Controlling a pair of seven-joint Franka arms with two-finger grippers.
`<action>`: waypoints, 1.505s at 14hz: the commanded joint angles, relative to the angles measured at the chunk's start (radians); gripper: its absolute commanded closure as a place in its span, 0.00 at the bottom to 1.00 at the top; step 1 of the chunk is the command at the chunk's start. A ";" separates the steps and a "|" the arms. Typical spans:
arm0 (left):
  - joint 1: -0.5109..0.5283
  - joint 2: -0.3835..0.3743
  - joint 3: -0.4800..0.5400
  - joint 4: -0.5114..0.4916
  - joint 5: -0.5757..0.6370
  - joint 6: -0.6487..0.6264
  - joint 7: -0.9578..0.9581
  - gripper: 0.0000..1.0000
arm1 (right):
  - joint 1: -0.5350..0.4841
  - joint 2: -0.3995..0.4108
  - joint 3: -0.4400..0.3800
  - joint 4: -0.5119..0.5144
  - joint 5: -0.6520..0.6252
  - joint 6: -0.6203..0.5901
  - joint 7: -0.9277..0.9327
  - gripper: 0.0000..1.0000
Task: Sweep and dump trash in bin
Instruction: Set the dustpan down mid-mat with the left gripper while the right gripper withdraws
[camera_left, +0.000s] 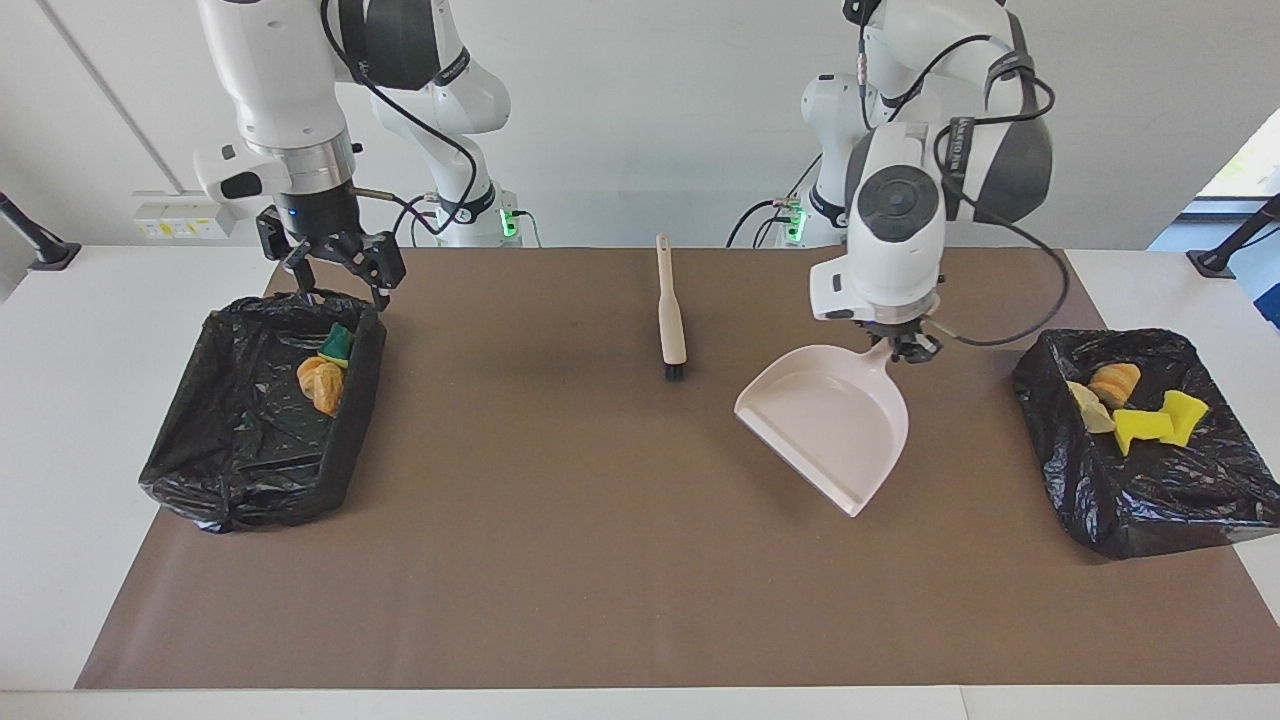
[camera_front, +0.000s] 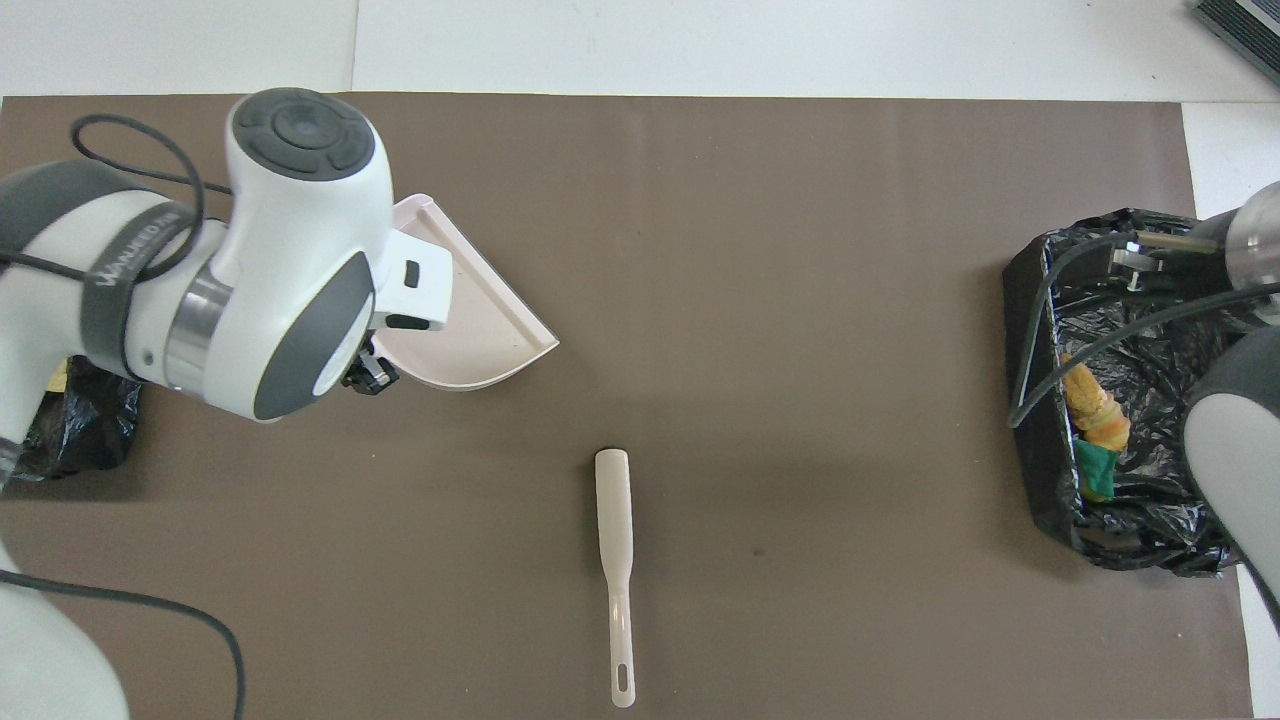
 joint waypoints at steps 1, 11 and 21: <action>-0.076 0.069 0.021 0.058 -0.104 0.049 -0.242 1.00 | -0.085 -0.012 0.000 0.080 0.052 -0.093 -0.108 0.00; -0.215 0.192 0.021 0.125 -0.266 0.264 -0.826 1.00 | -0.053 -0.092 -0.113 0.001 0.060 -0.220 -0.275 0.00; -0.204 0.372 0.027 0.288 -0.283 0.387 -0.890 1.00 | 0.027 -0.081 -0.207 -0.011 0.115 -0.230 -0.295 0.00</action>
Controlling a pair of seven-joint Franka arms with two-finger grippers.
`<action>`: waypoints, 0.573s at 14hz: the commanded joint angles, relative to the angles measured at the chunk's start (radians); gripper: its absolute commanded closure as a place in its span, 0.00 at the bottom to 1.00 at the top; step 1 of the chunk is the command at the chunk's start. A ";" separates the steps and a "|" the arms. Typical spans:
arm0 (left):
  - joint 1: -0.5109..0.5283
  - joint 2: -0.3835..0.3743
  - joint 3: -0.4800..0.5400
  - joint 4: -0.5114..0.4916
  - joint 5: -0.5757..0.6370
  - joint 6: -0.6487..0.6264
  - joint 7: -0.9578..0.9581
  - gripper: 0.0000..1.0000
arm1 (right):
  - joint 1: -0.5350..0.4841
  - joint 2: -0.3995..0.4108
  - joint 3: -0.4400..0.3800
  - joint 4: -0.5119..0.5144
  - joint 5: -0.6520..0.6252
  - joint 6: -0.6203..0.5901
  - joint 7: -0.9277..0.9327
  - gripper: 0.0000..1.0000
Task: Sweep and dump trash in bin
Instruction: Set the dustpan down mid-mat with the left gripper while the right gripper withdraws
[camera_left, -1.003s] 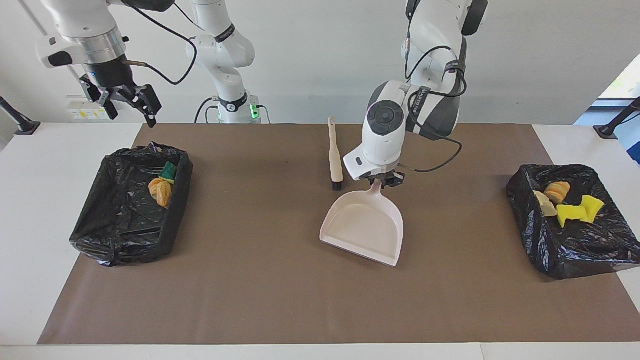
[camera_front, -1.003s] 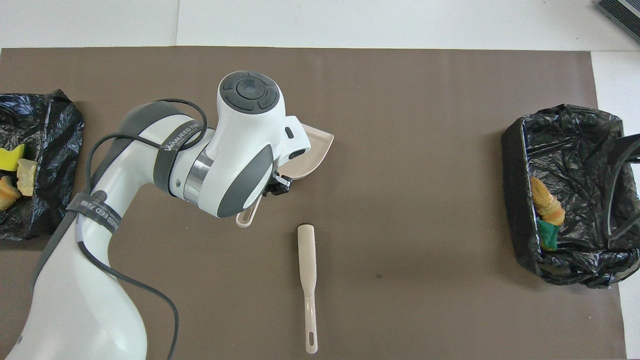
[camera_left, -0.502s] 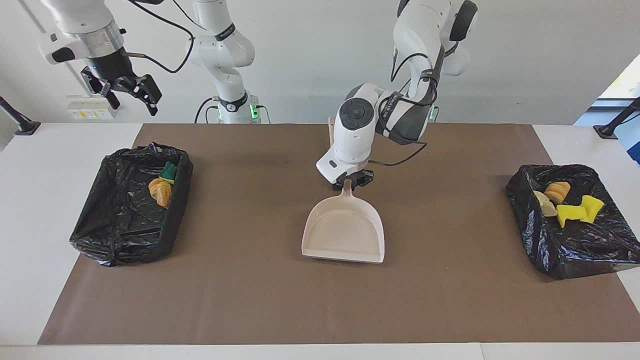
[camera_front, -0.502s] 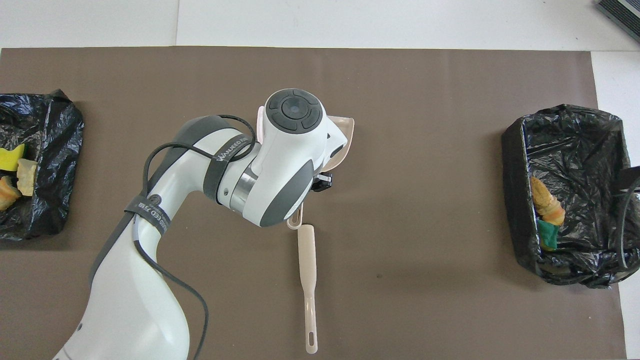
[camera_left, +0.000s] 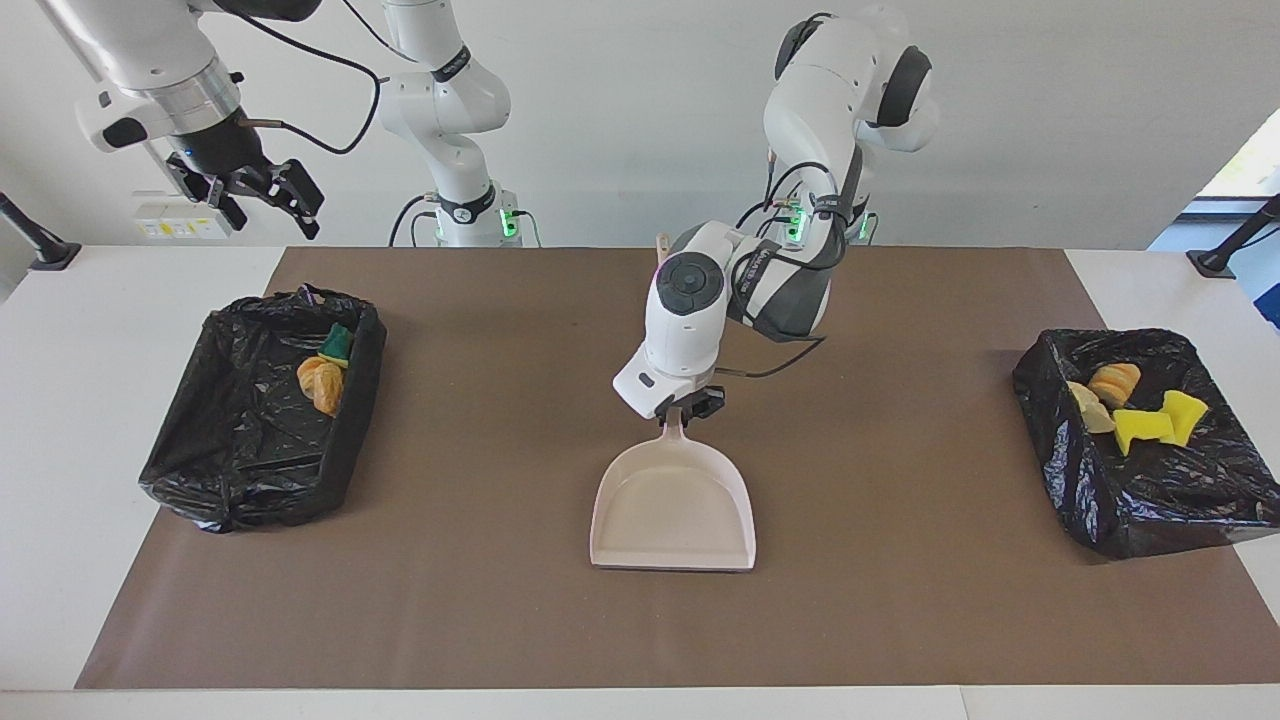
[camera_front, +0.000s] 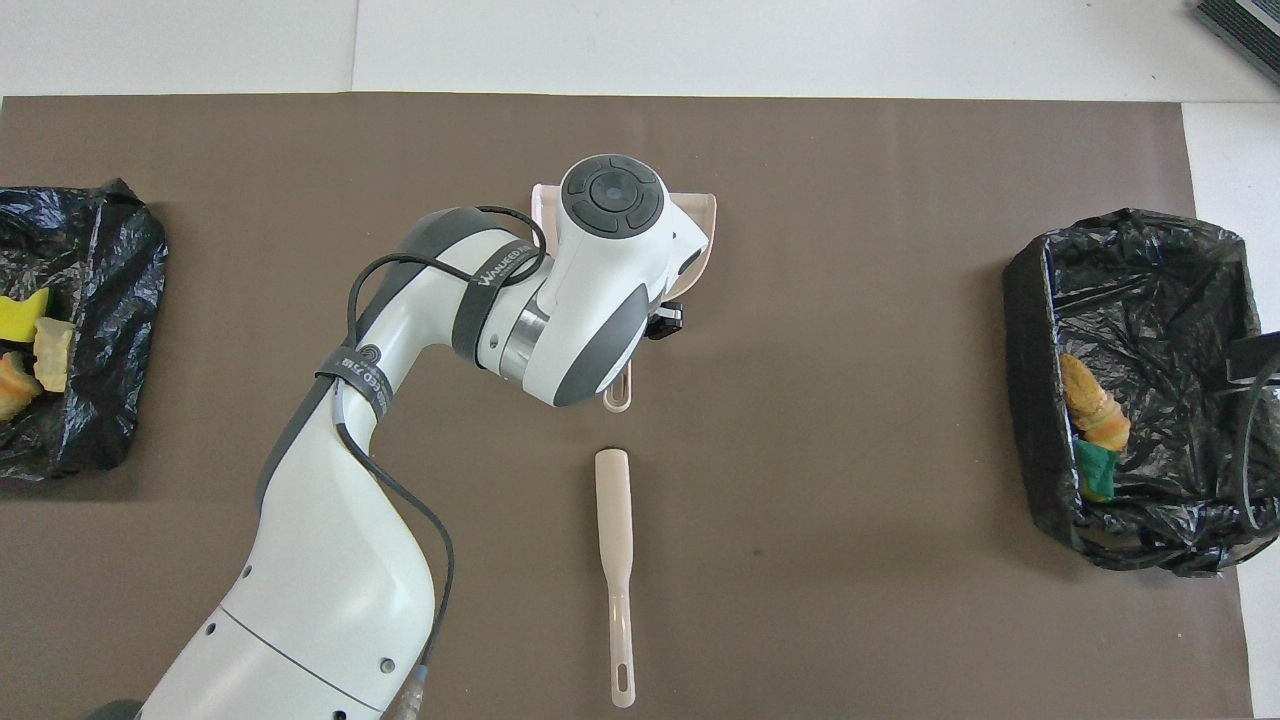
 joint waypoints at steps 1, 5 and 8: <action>0.008 0.007 0.008 -0.007 -0.038 0.060 -0.007 1.00 | -0.037 -0.017 0.034 -0.025 0.019 -0.007 -0.031 0.00; 0.006 -0.002 0.010 -0.030 -0.024 0.050 -0.009 0.26 | -0.051 0.000 0.066 -0.001 0.003 -0.010 -0.052 0.00; 0.029 -0.078 0.014 -0.063 -0.024 0.028 -0.009 0.00 | -0.054 0.005 0.070 0.010 0.006 -0.022 -0.055 0.00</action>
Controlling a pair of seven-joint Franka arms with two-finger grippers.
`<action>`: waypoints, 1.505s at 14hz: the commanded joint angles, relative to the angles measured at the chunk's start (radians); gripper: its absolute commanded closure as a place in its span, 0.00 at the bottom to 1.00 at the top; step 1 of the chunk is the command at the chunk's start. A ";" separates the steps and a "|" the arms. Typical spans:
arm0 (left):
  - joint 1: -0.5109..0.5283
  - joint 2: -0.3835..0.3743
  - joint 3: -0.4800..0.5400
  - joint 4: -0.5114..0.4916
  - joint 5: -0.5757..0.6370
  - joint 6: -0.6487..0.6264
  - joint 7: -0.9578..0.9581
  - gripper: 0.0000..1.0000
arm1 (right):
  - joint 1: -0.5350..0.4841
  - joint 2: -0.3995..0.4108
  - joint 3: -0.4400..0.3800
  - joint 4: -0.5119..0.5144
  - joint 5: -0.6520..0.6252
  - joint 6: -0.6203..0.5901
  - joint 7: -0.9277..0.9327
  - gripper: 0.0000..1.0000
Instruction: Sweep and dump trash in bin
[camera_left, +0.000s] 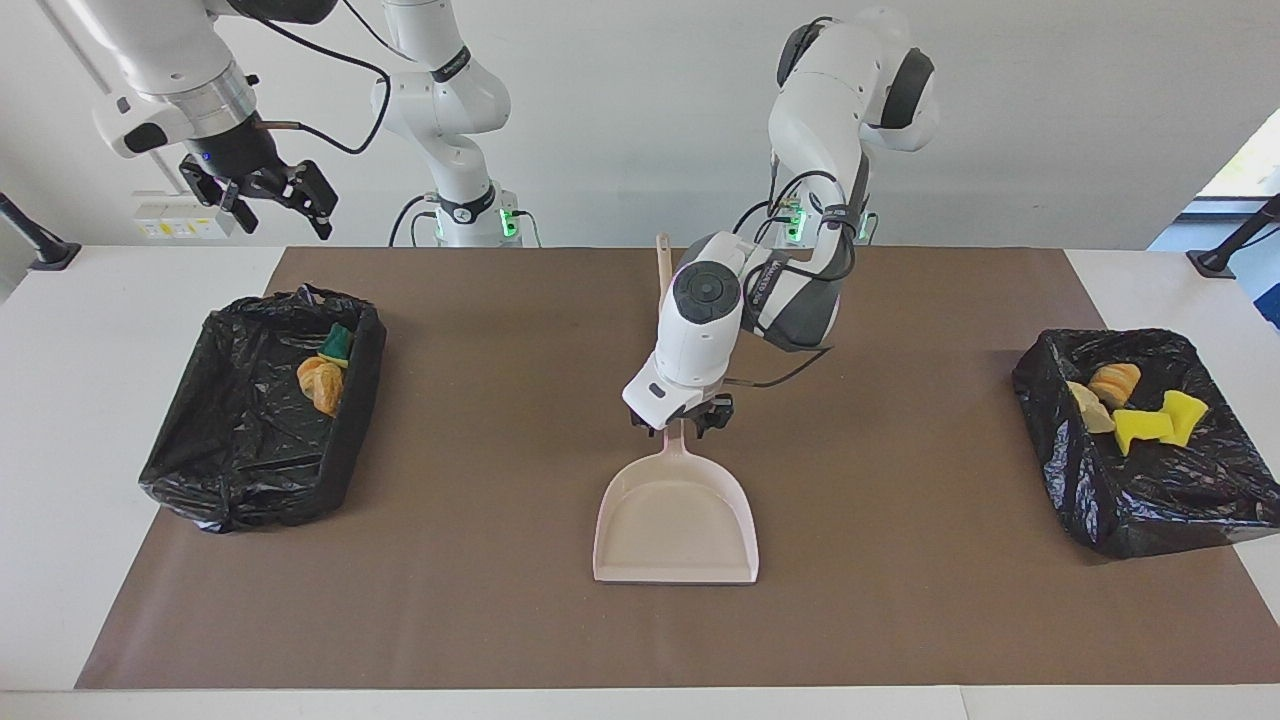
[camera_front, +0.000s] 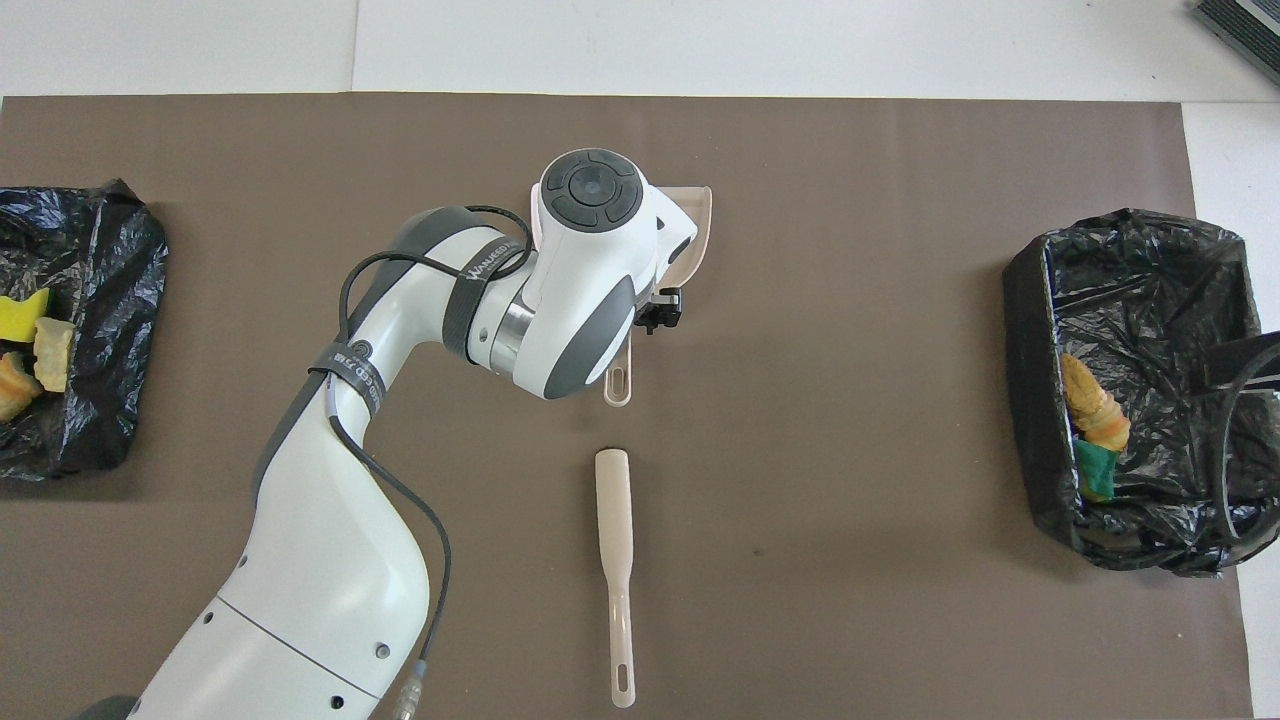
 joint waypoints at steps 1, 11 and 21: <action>0.047 -0.147 0.009 -0.117 -0.003 -0.015 -0.007 0.00 | -0.026 0.002 0.021 0.013 0.010 -0.021 -0.027 0.00; 0.368 -0.732 0.013 -0.573 0.001 -0.116 0.488 0.00 | -0.009 -0.004 0.012 0.007 0.007 -0.010 -0.019 0.00; 0.519 -0.589 0.021 -0.029 0.031 -0.541 0.584 0.00 | -0.004 -0.002 0.021 -0.012 0.014 -0.009 0.026 0.00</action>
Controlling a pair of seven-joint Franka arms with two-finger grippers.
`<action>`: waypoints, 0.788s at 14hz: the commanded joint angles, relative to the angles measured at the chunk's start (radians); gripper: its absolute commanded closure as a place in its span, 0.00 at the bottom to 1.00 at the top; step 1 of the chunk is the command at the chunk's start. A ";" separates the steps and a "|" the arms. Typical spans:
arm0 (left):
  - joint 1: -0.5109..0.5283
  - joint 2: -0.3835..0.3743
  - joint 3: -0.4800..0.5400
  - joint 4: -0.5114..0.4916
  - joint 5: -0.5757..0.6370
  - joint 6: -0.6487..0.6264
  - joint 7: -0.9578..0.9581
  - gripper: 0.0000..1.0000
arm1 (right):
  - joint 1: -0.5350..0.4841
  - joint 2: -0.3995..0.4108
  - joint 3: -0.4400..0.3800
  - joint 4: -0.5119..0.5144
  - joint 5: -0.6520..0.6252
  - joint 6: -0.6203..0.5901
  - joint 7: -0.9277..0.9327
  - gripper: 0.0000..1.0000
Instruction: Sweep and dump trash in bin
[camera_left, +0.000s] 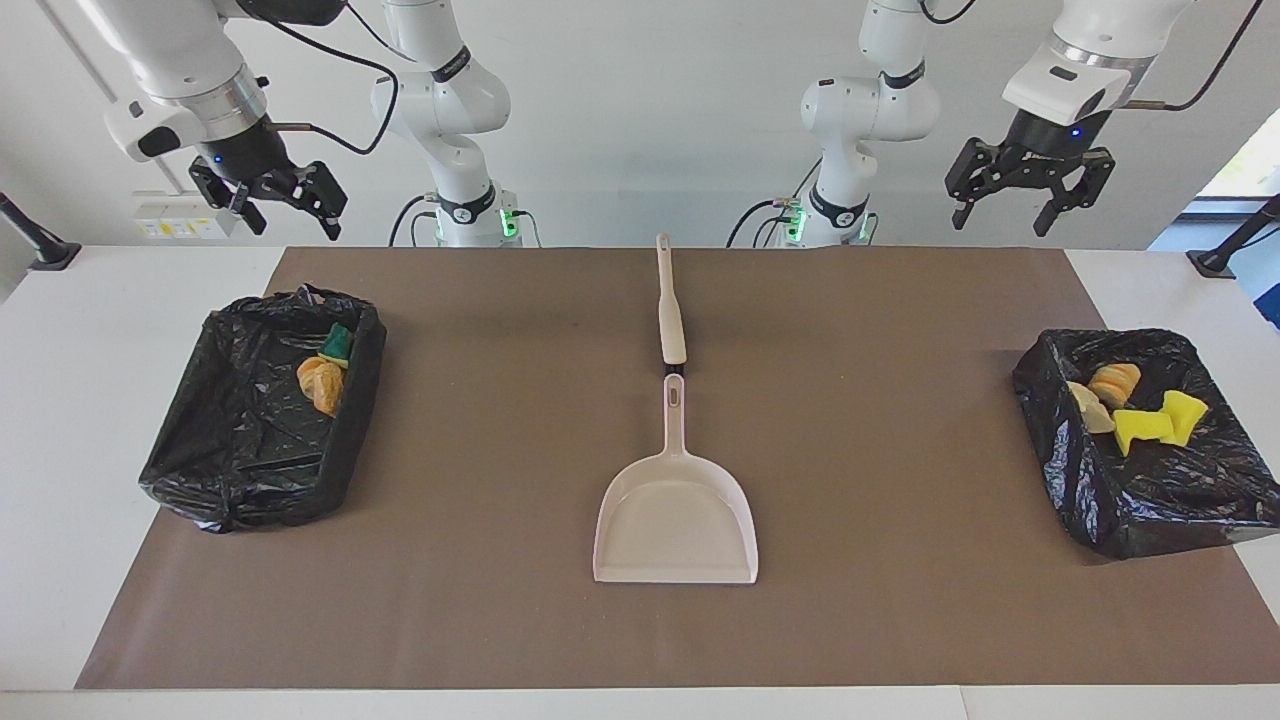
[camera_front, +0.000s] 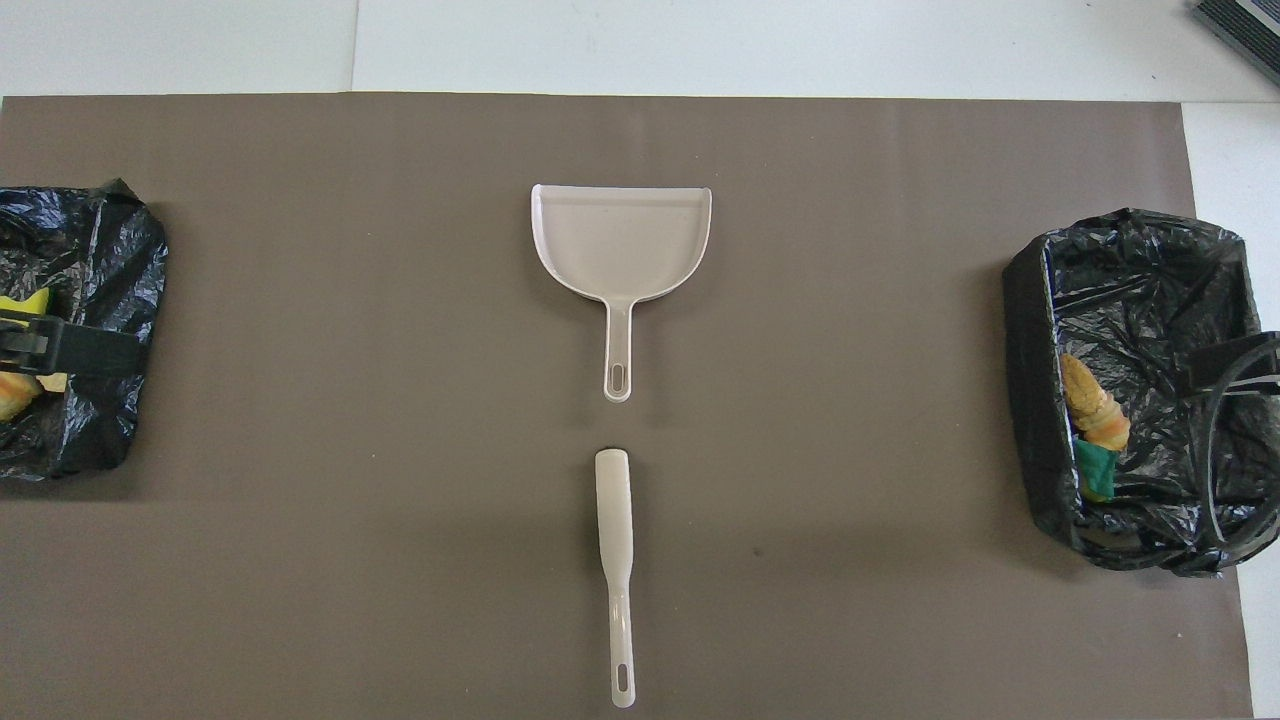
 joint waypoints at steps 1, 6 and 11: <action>0.070 0.153 -0.008 0.224 -0.049 -0.138 0.016 0.00 | -0.008 -0.006 0.009 -0.011 0.016 -0.002 0.028 0.00; 0.071 0.051 -0.002 0.082 -0.052 -0.061 0.018 0.00 | 0.015 -0.019 0.011 -0.034 0.016 0.000 0.070 0.00; 0.068 -0.012 -0.003 -0.040 -0.050 0.001 0.007 0.00 | 0.018 -0.014 0.014 -0.027 0.009 0.003 0.051 0.00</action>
